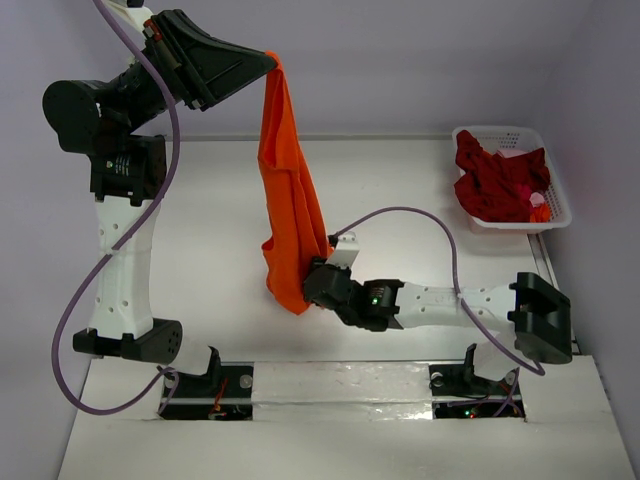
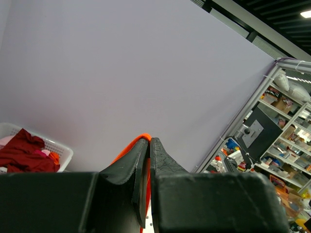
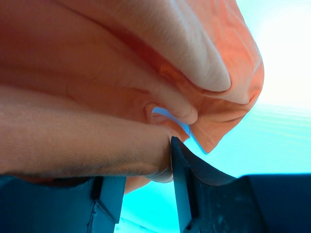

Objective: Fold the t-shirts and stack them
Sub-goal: Flatten out the tshirt

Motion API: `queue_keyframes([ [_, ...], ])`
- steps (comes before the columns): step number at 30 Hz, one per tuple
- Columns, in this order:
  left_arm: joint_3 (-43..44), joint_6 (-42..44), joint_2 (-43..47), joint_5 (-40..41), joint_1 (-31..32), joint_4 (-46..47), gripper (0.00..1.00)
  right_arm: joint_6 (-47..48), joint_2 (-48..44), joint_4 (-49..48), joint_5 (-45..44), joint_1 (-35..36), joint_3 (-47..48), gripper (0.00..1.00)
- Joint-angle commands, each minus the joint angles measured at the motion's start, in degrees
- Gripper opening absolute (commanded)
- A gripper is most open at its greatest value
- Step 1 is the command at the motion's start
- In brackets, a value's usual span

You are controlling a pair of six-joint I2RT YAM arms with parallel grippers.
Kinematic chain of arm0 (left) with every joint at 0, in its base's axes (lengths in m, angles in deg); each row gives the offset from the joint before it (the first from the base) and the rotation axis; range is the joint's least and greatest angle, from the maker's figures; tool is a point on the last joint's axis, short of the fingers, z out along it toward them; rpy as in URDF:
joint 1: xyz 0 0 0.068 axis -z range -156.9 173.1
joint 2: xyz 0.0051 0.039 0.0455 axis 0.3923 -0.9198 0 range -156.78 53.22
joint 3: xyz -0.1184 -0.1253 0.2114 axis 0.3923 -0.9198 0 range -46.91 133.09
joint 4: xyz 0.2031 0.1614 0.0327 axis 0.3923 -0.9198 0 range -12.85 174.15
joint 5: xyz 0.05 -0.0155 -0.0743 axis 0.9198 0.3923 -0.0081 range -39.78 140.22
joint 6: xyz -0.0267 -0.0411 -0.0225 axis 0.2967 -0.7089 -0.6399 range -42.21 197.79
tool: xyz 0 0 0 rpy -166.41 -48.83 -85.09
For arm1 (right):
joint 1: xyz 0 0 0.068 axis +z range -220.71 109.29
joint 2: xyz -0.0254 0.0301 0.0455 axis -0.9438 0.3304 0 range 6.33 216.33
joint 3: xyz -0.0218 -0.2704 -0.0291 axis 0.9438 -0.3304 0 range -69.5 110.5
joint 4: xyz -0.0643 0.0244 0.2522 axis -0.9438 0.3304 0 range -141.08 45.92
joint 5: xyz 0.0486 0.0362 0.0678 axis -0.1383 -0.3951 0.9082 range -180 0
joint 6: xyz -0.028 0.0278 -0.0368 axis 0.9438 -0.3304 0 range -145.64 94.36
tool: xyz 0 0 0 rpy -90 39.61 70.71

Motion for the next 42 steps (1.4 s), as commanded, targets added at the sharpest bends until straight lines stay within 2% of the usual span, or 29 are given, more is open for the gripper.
queue_keyframes([
  [1, 1.3, 0.4, 0.7, 0.6, -0.3, 3.4, 0.00, -0.9, -1.5, 0.5, -3.3, 0.8, 2.3, 0.45],
  [7, 1.3, 0.4, 0.6, 0.6, -0.3, 3.5, 0.00, -1.4, 1.9, 0.3, -2.3, 0.8, 3.1, 0.49],
  [14, 1.4, 0.4, 0.2, 0.5, -0.8, 3.4, 0.00, -2.2, 0.9, -0.4, -1.3, 1.3, 1.7, 0.51],
  [34, 1.2, 0.1, 0.5, 0.5, -1.3, 3.7, 0.00, -4.8, 4.4, -2.2, 0.3, 3.4, -0.3, 0.53],
  [37, 1.2, 0.1, 0.6, 0.4, -1.3, 3.7, 0.00, -5.1, 5.3, -2.2, 0.4, 3.4, 0.1, 0.51],
  [41, 0.9, 0.2, 0.6, 0.3, -1.3, 3.7, 0.00, -5.7, 4.8, -1.7, 0.0, 3.4, 0.1, 0.36],
  [42, 0.9, 0.1, 0.6, 0.4, -1.3, 3.8, 0.00, -5.8, 4.3, -1.4, -0.2, 3.4, 0.1, 0.36],
])
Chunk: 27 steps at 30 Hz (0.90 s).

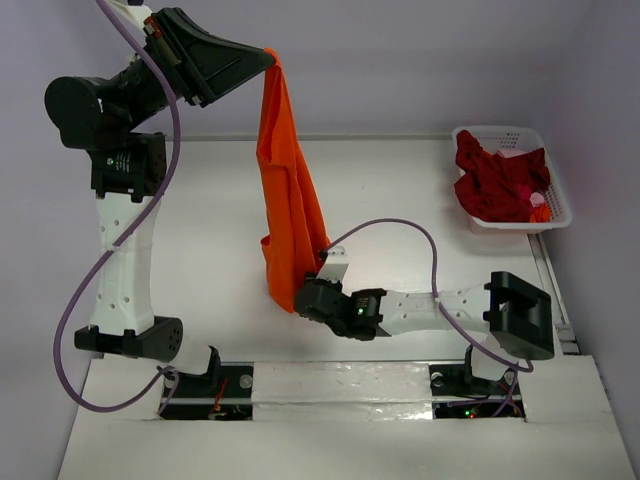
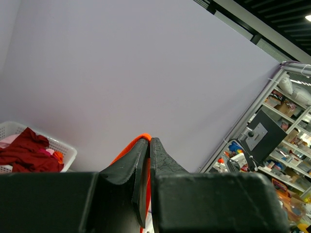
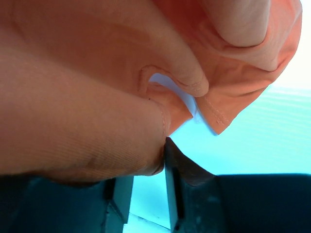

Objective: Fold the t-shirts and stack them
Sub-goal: Flatten out the tshirt

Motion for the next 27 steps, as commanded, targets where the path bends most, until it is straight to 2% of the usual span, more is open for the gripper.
queue_keyframes([
  [1, 0.9, 0.1, 1.3, 0.3, -0.3, 3.8, 0.00, -1.4, -1.5, -1.0, -2.2, 0.5, 0.3, 0.34],
  [4, 0.9, 0.0, 1.3, 0.2, -0.3, 3.9, 0.00, -1.4, -2.3, -0.8, -2.8, 0.5, 0.1, 0.12],
  [7, 0.9, -0.1, 1.4, 0.2, -0.3, 4.0, 0.00, -1.4, -1.8, -0.1, -3.0, 0.5, 0.6, 0.09],
  [9, 0.8, -0.1, 1.5, 0.3, -0.3, 4.1, 0.00, -1.8, -1.6, 0.0, -3.0, 0.5, 0.7, 0.00],
  [14, 0.2, 0.0, 1.8, 0.2, -0.3, 4.0, 0.00, -2.2, -1.8, 0.8, -3.0, 0.5, 0.9, 0.00],
  [17, -0.3, 1.8, 2.3, 0.5, -0.3, 1.8, 0.00, -3.1, -4.0, 4.4, -5.1, 1.1, 1.5, 0.00],
  [24, -7.6, 12.7, 7.1, 2.9, -3.0, -8.2, 0.00, -3.9, -19.8, 17.7, -12.0, 1.8, 4.2, 0.00],
  [27, -11.4, 16.1, 9.4, 3.5, -4.1, -11.3, 0.00, 0.2, -25.7, 24.7, -13.8, 1.8, 7.4, 0.00],
])
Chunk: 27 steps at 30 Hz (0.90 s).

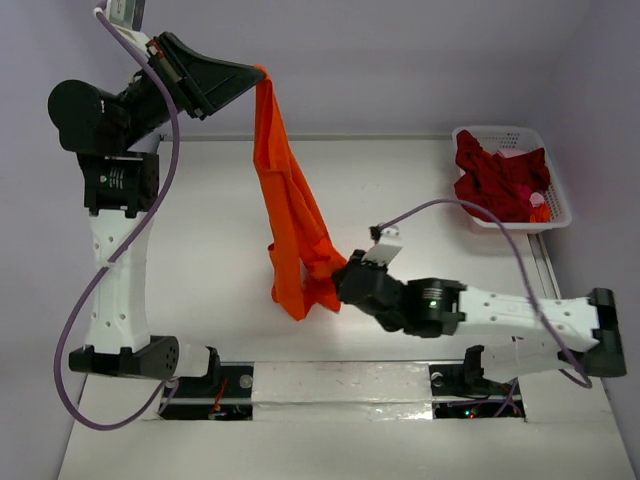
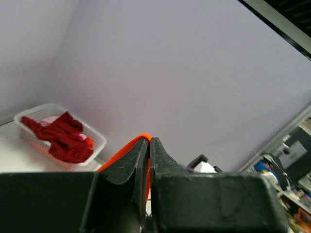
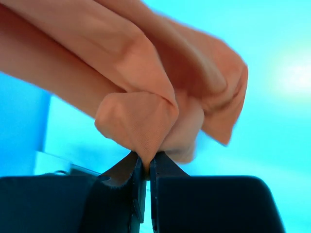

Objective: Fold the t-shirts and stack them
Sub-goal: Flatten out the tshirt

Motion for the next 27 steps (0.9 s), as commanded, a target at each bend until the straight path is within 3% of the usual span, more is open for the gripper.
queue_keyframes([
  [1, -3.0, 6.7, 4.8, 2.1, -0.8, -2.3, 0.00, 3.6, -6.0, 9.6, -7.2, 0.3, 7.2, 0.00],
  [9, -8.5, 14.7, 10.9, 5.3, -3.1, -12.9, 0.00, 7.7, -7.6, 24.1, -11.1, 0.3, 19.9, 0.00],
  [16, -5.0, 18.8, 13.7, 11.0, -7.6, -24.0, 0.00, -0.2, -13.9, 32.8, -11.6, 0.3, 19.4, 0.00],
  [20, -1.3, 24.8, 14.2, 22.5, -7.6, -34.8, 0.00, -3.5, -17.9, 38.0, -13.0, 0.3, 19.1, 0.00],
  [27, -1.0, 29.3, 16.0, 33.7, -7.6, -42.5, 0.00, -8.0, -20.3, 48.2, -15.1, 0.3, 24.1, 0.00],
])
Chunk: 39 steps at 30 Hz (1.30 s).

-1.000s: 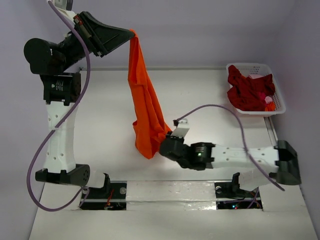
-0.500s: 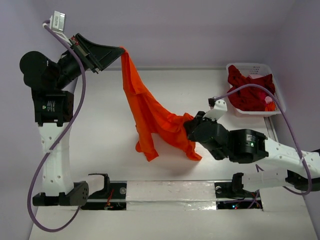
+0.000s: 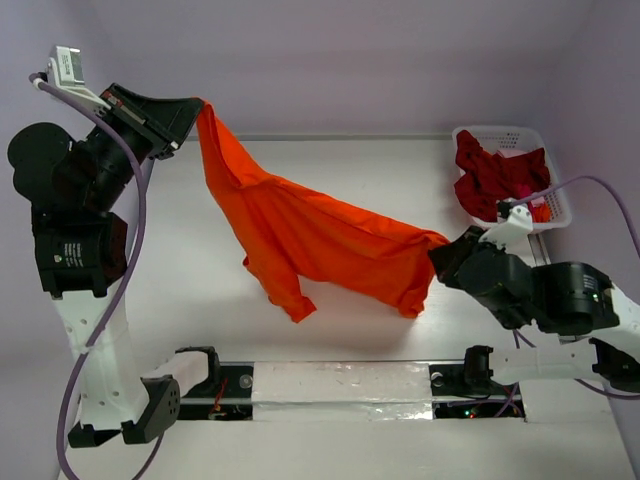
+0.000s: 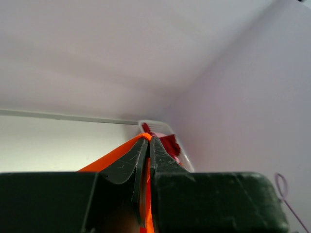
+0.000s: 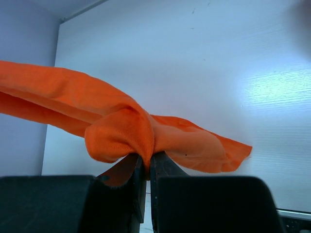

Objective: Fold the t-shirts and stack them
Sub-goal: Flatten out the tshirt

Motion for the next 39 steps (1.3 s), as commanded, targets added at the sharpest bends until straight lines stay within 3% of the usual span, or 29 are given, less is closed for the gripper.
queue_keyframes([
  [1, 0.5, 4.4, 2.1, 8.4, -0.4, -2.7, 0.00, -3.6, -1.2, 6.3, -4.6, 0.3, 4.0, 0.00],
  [10, -2.7, 6.4, 10.2, 19.6, -0.4, -6.1, 0.00, 1.9, -2.9, 7.5, -5.0, 0.3, 11.8, 0.00],
  [18, -8.6, 6.4, 17.3, 26.4, -0.4, -6.8, 0.00, 4.5, -6.3, 5.8, -1.9, 0.3, 12.2, 0.00],
  [26, -6.6, 6.4, 25.3, 23.7, -0.4, -4.3, 0.00, 14.0, -13.8, -2.8, 3.8, 0.3, 8.1, 0.00],
  [32, -7.9, 5.7, 29.6, 23.4, -0.4, -2.6, 0.00, 19.8, -17.8, -6.9, 2.8, 0.3, 6.0, 0.00],
  [39, -18.3, 6.3, 35.5, 25.2, 0.7, -3.0, 0.00, 25.0, -21.4, -11.5, 8.4, 0.3, 3.0, 0.00],
])
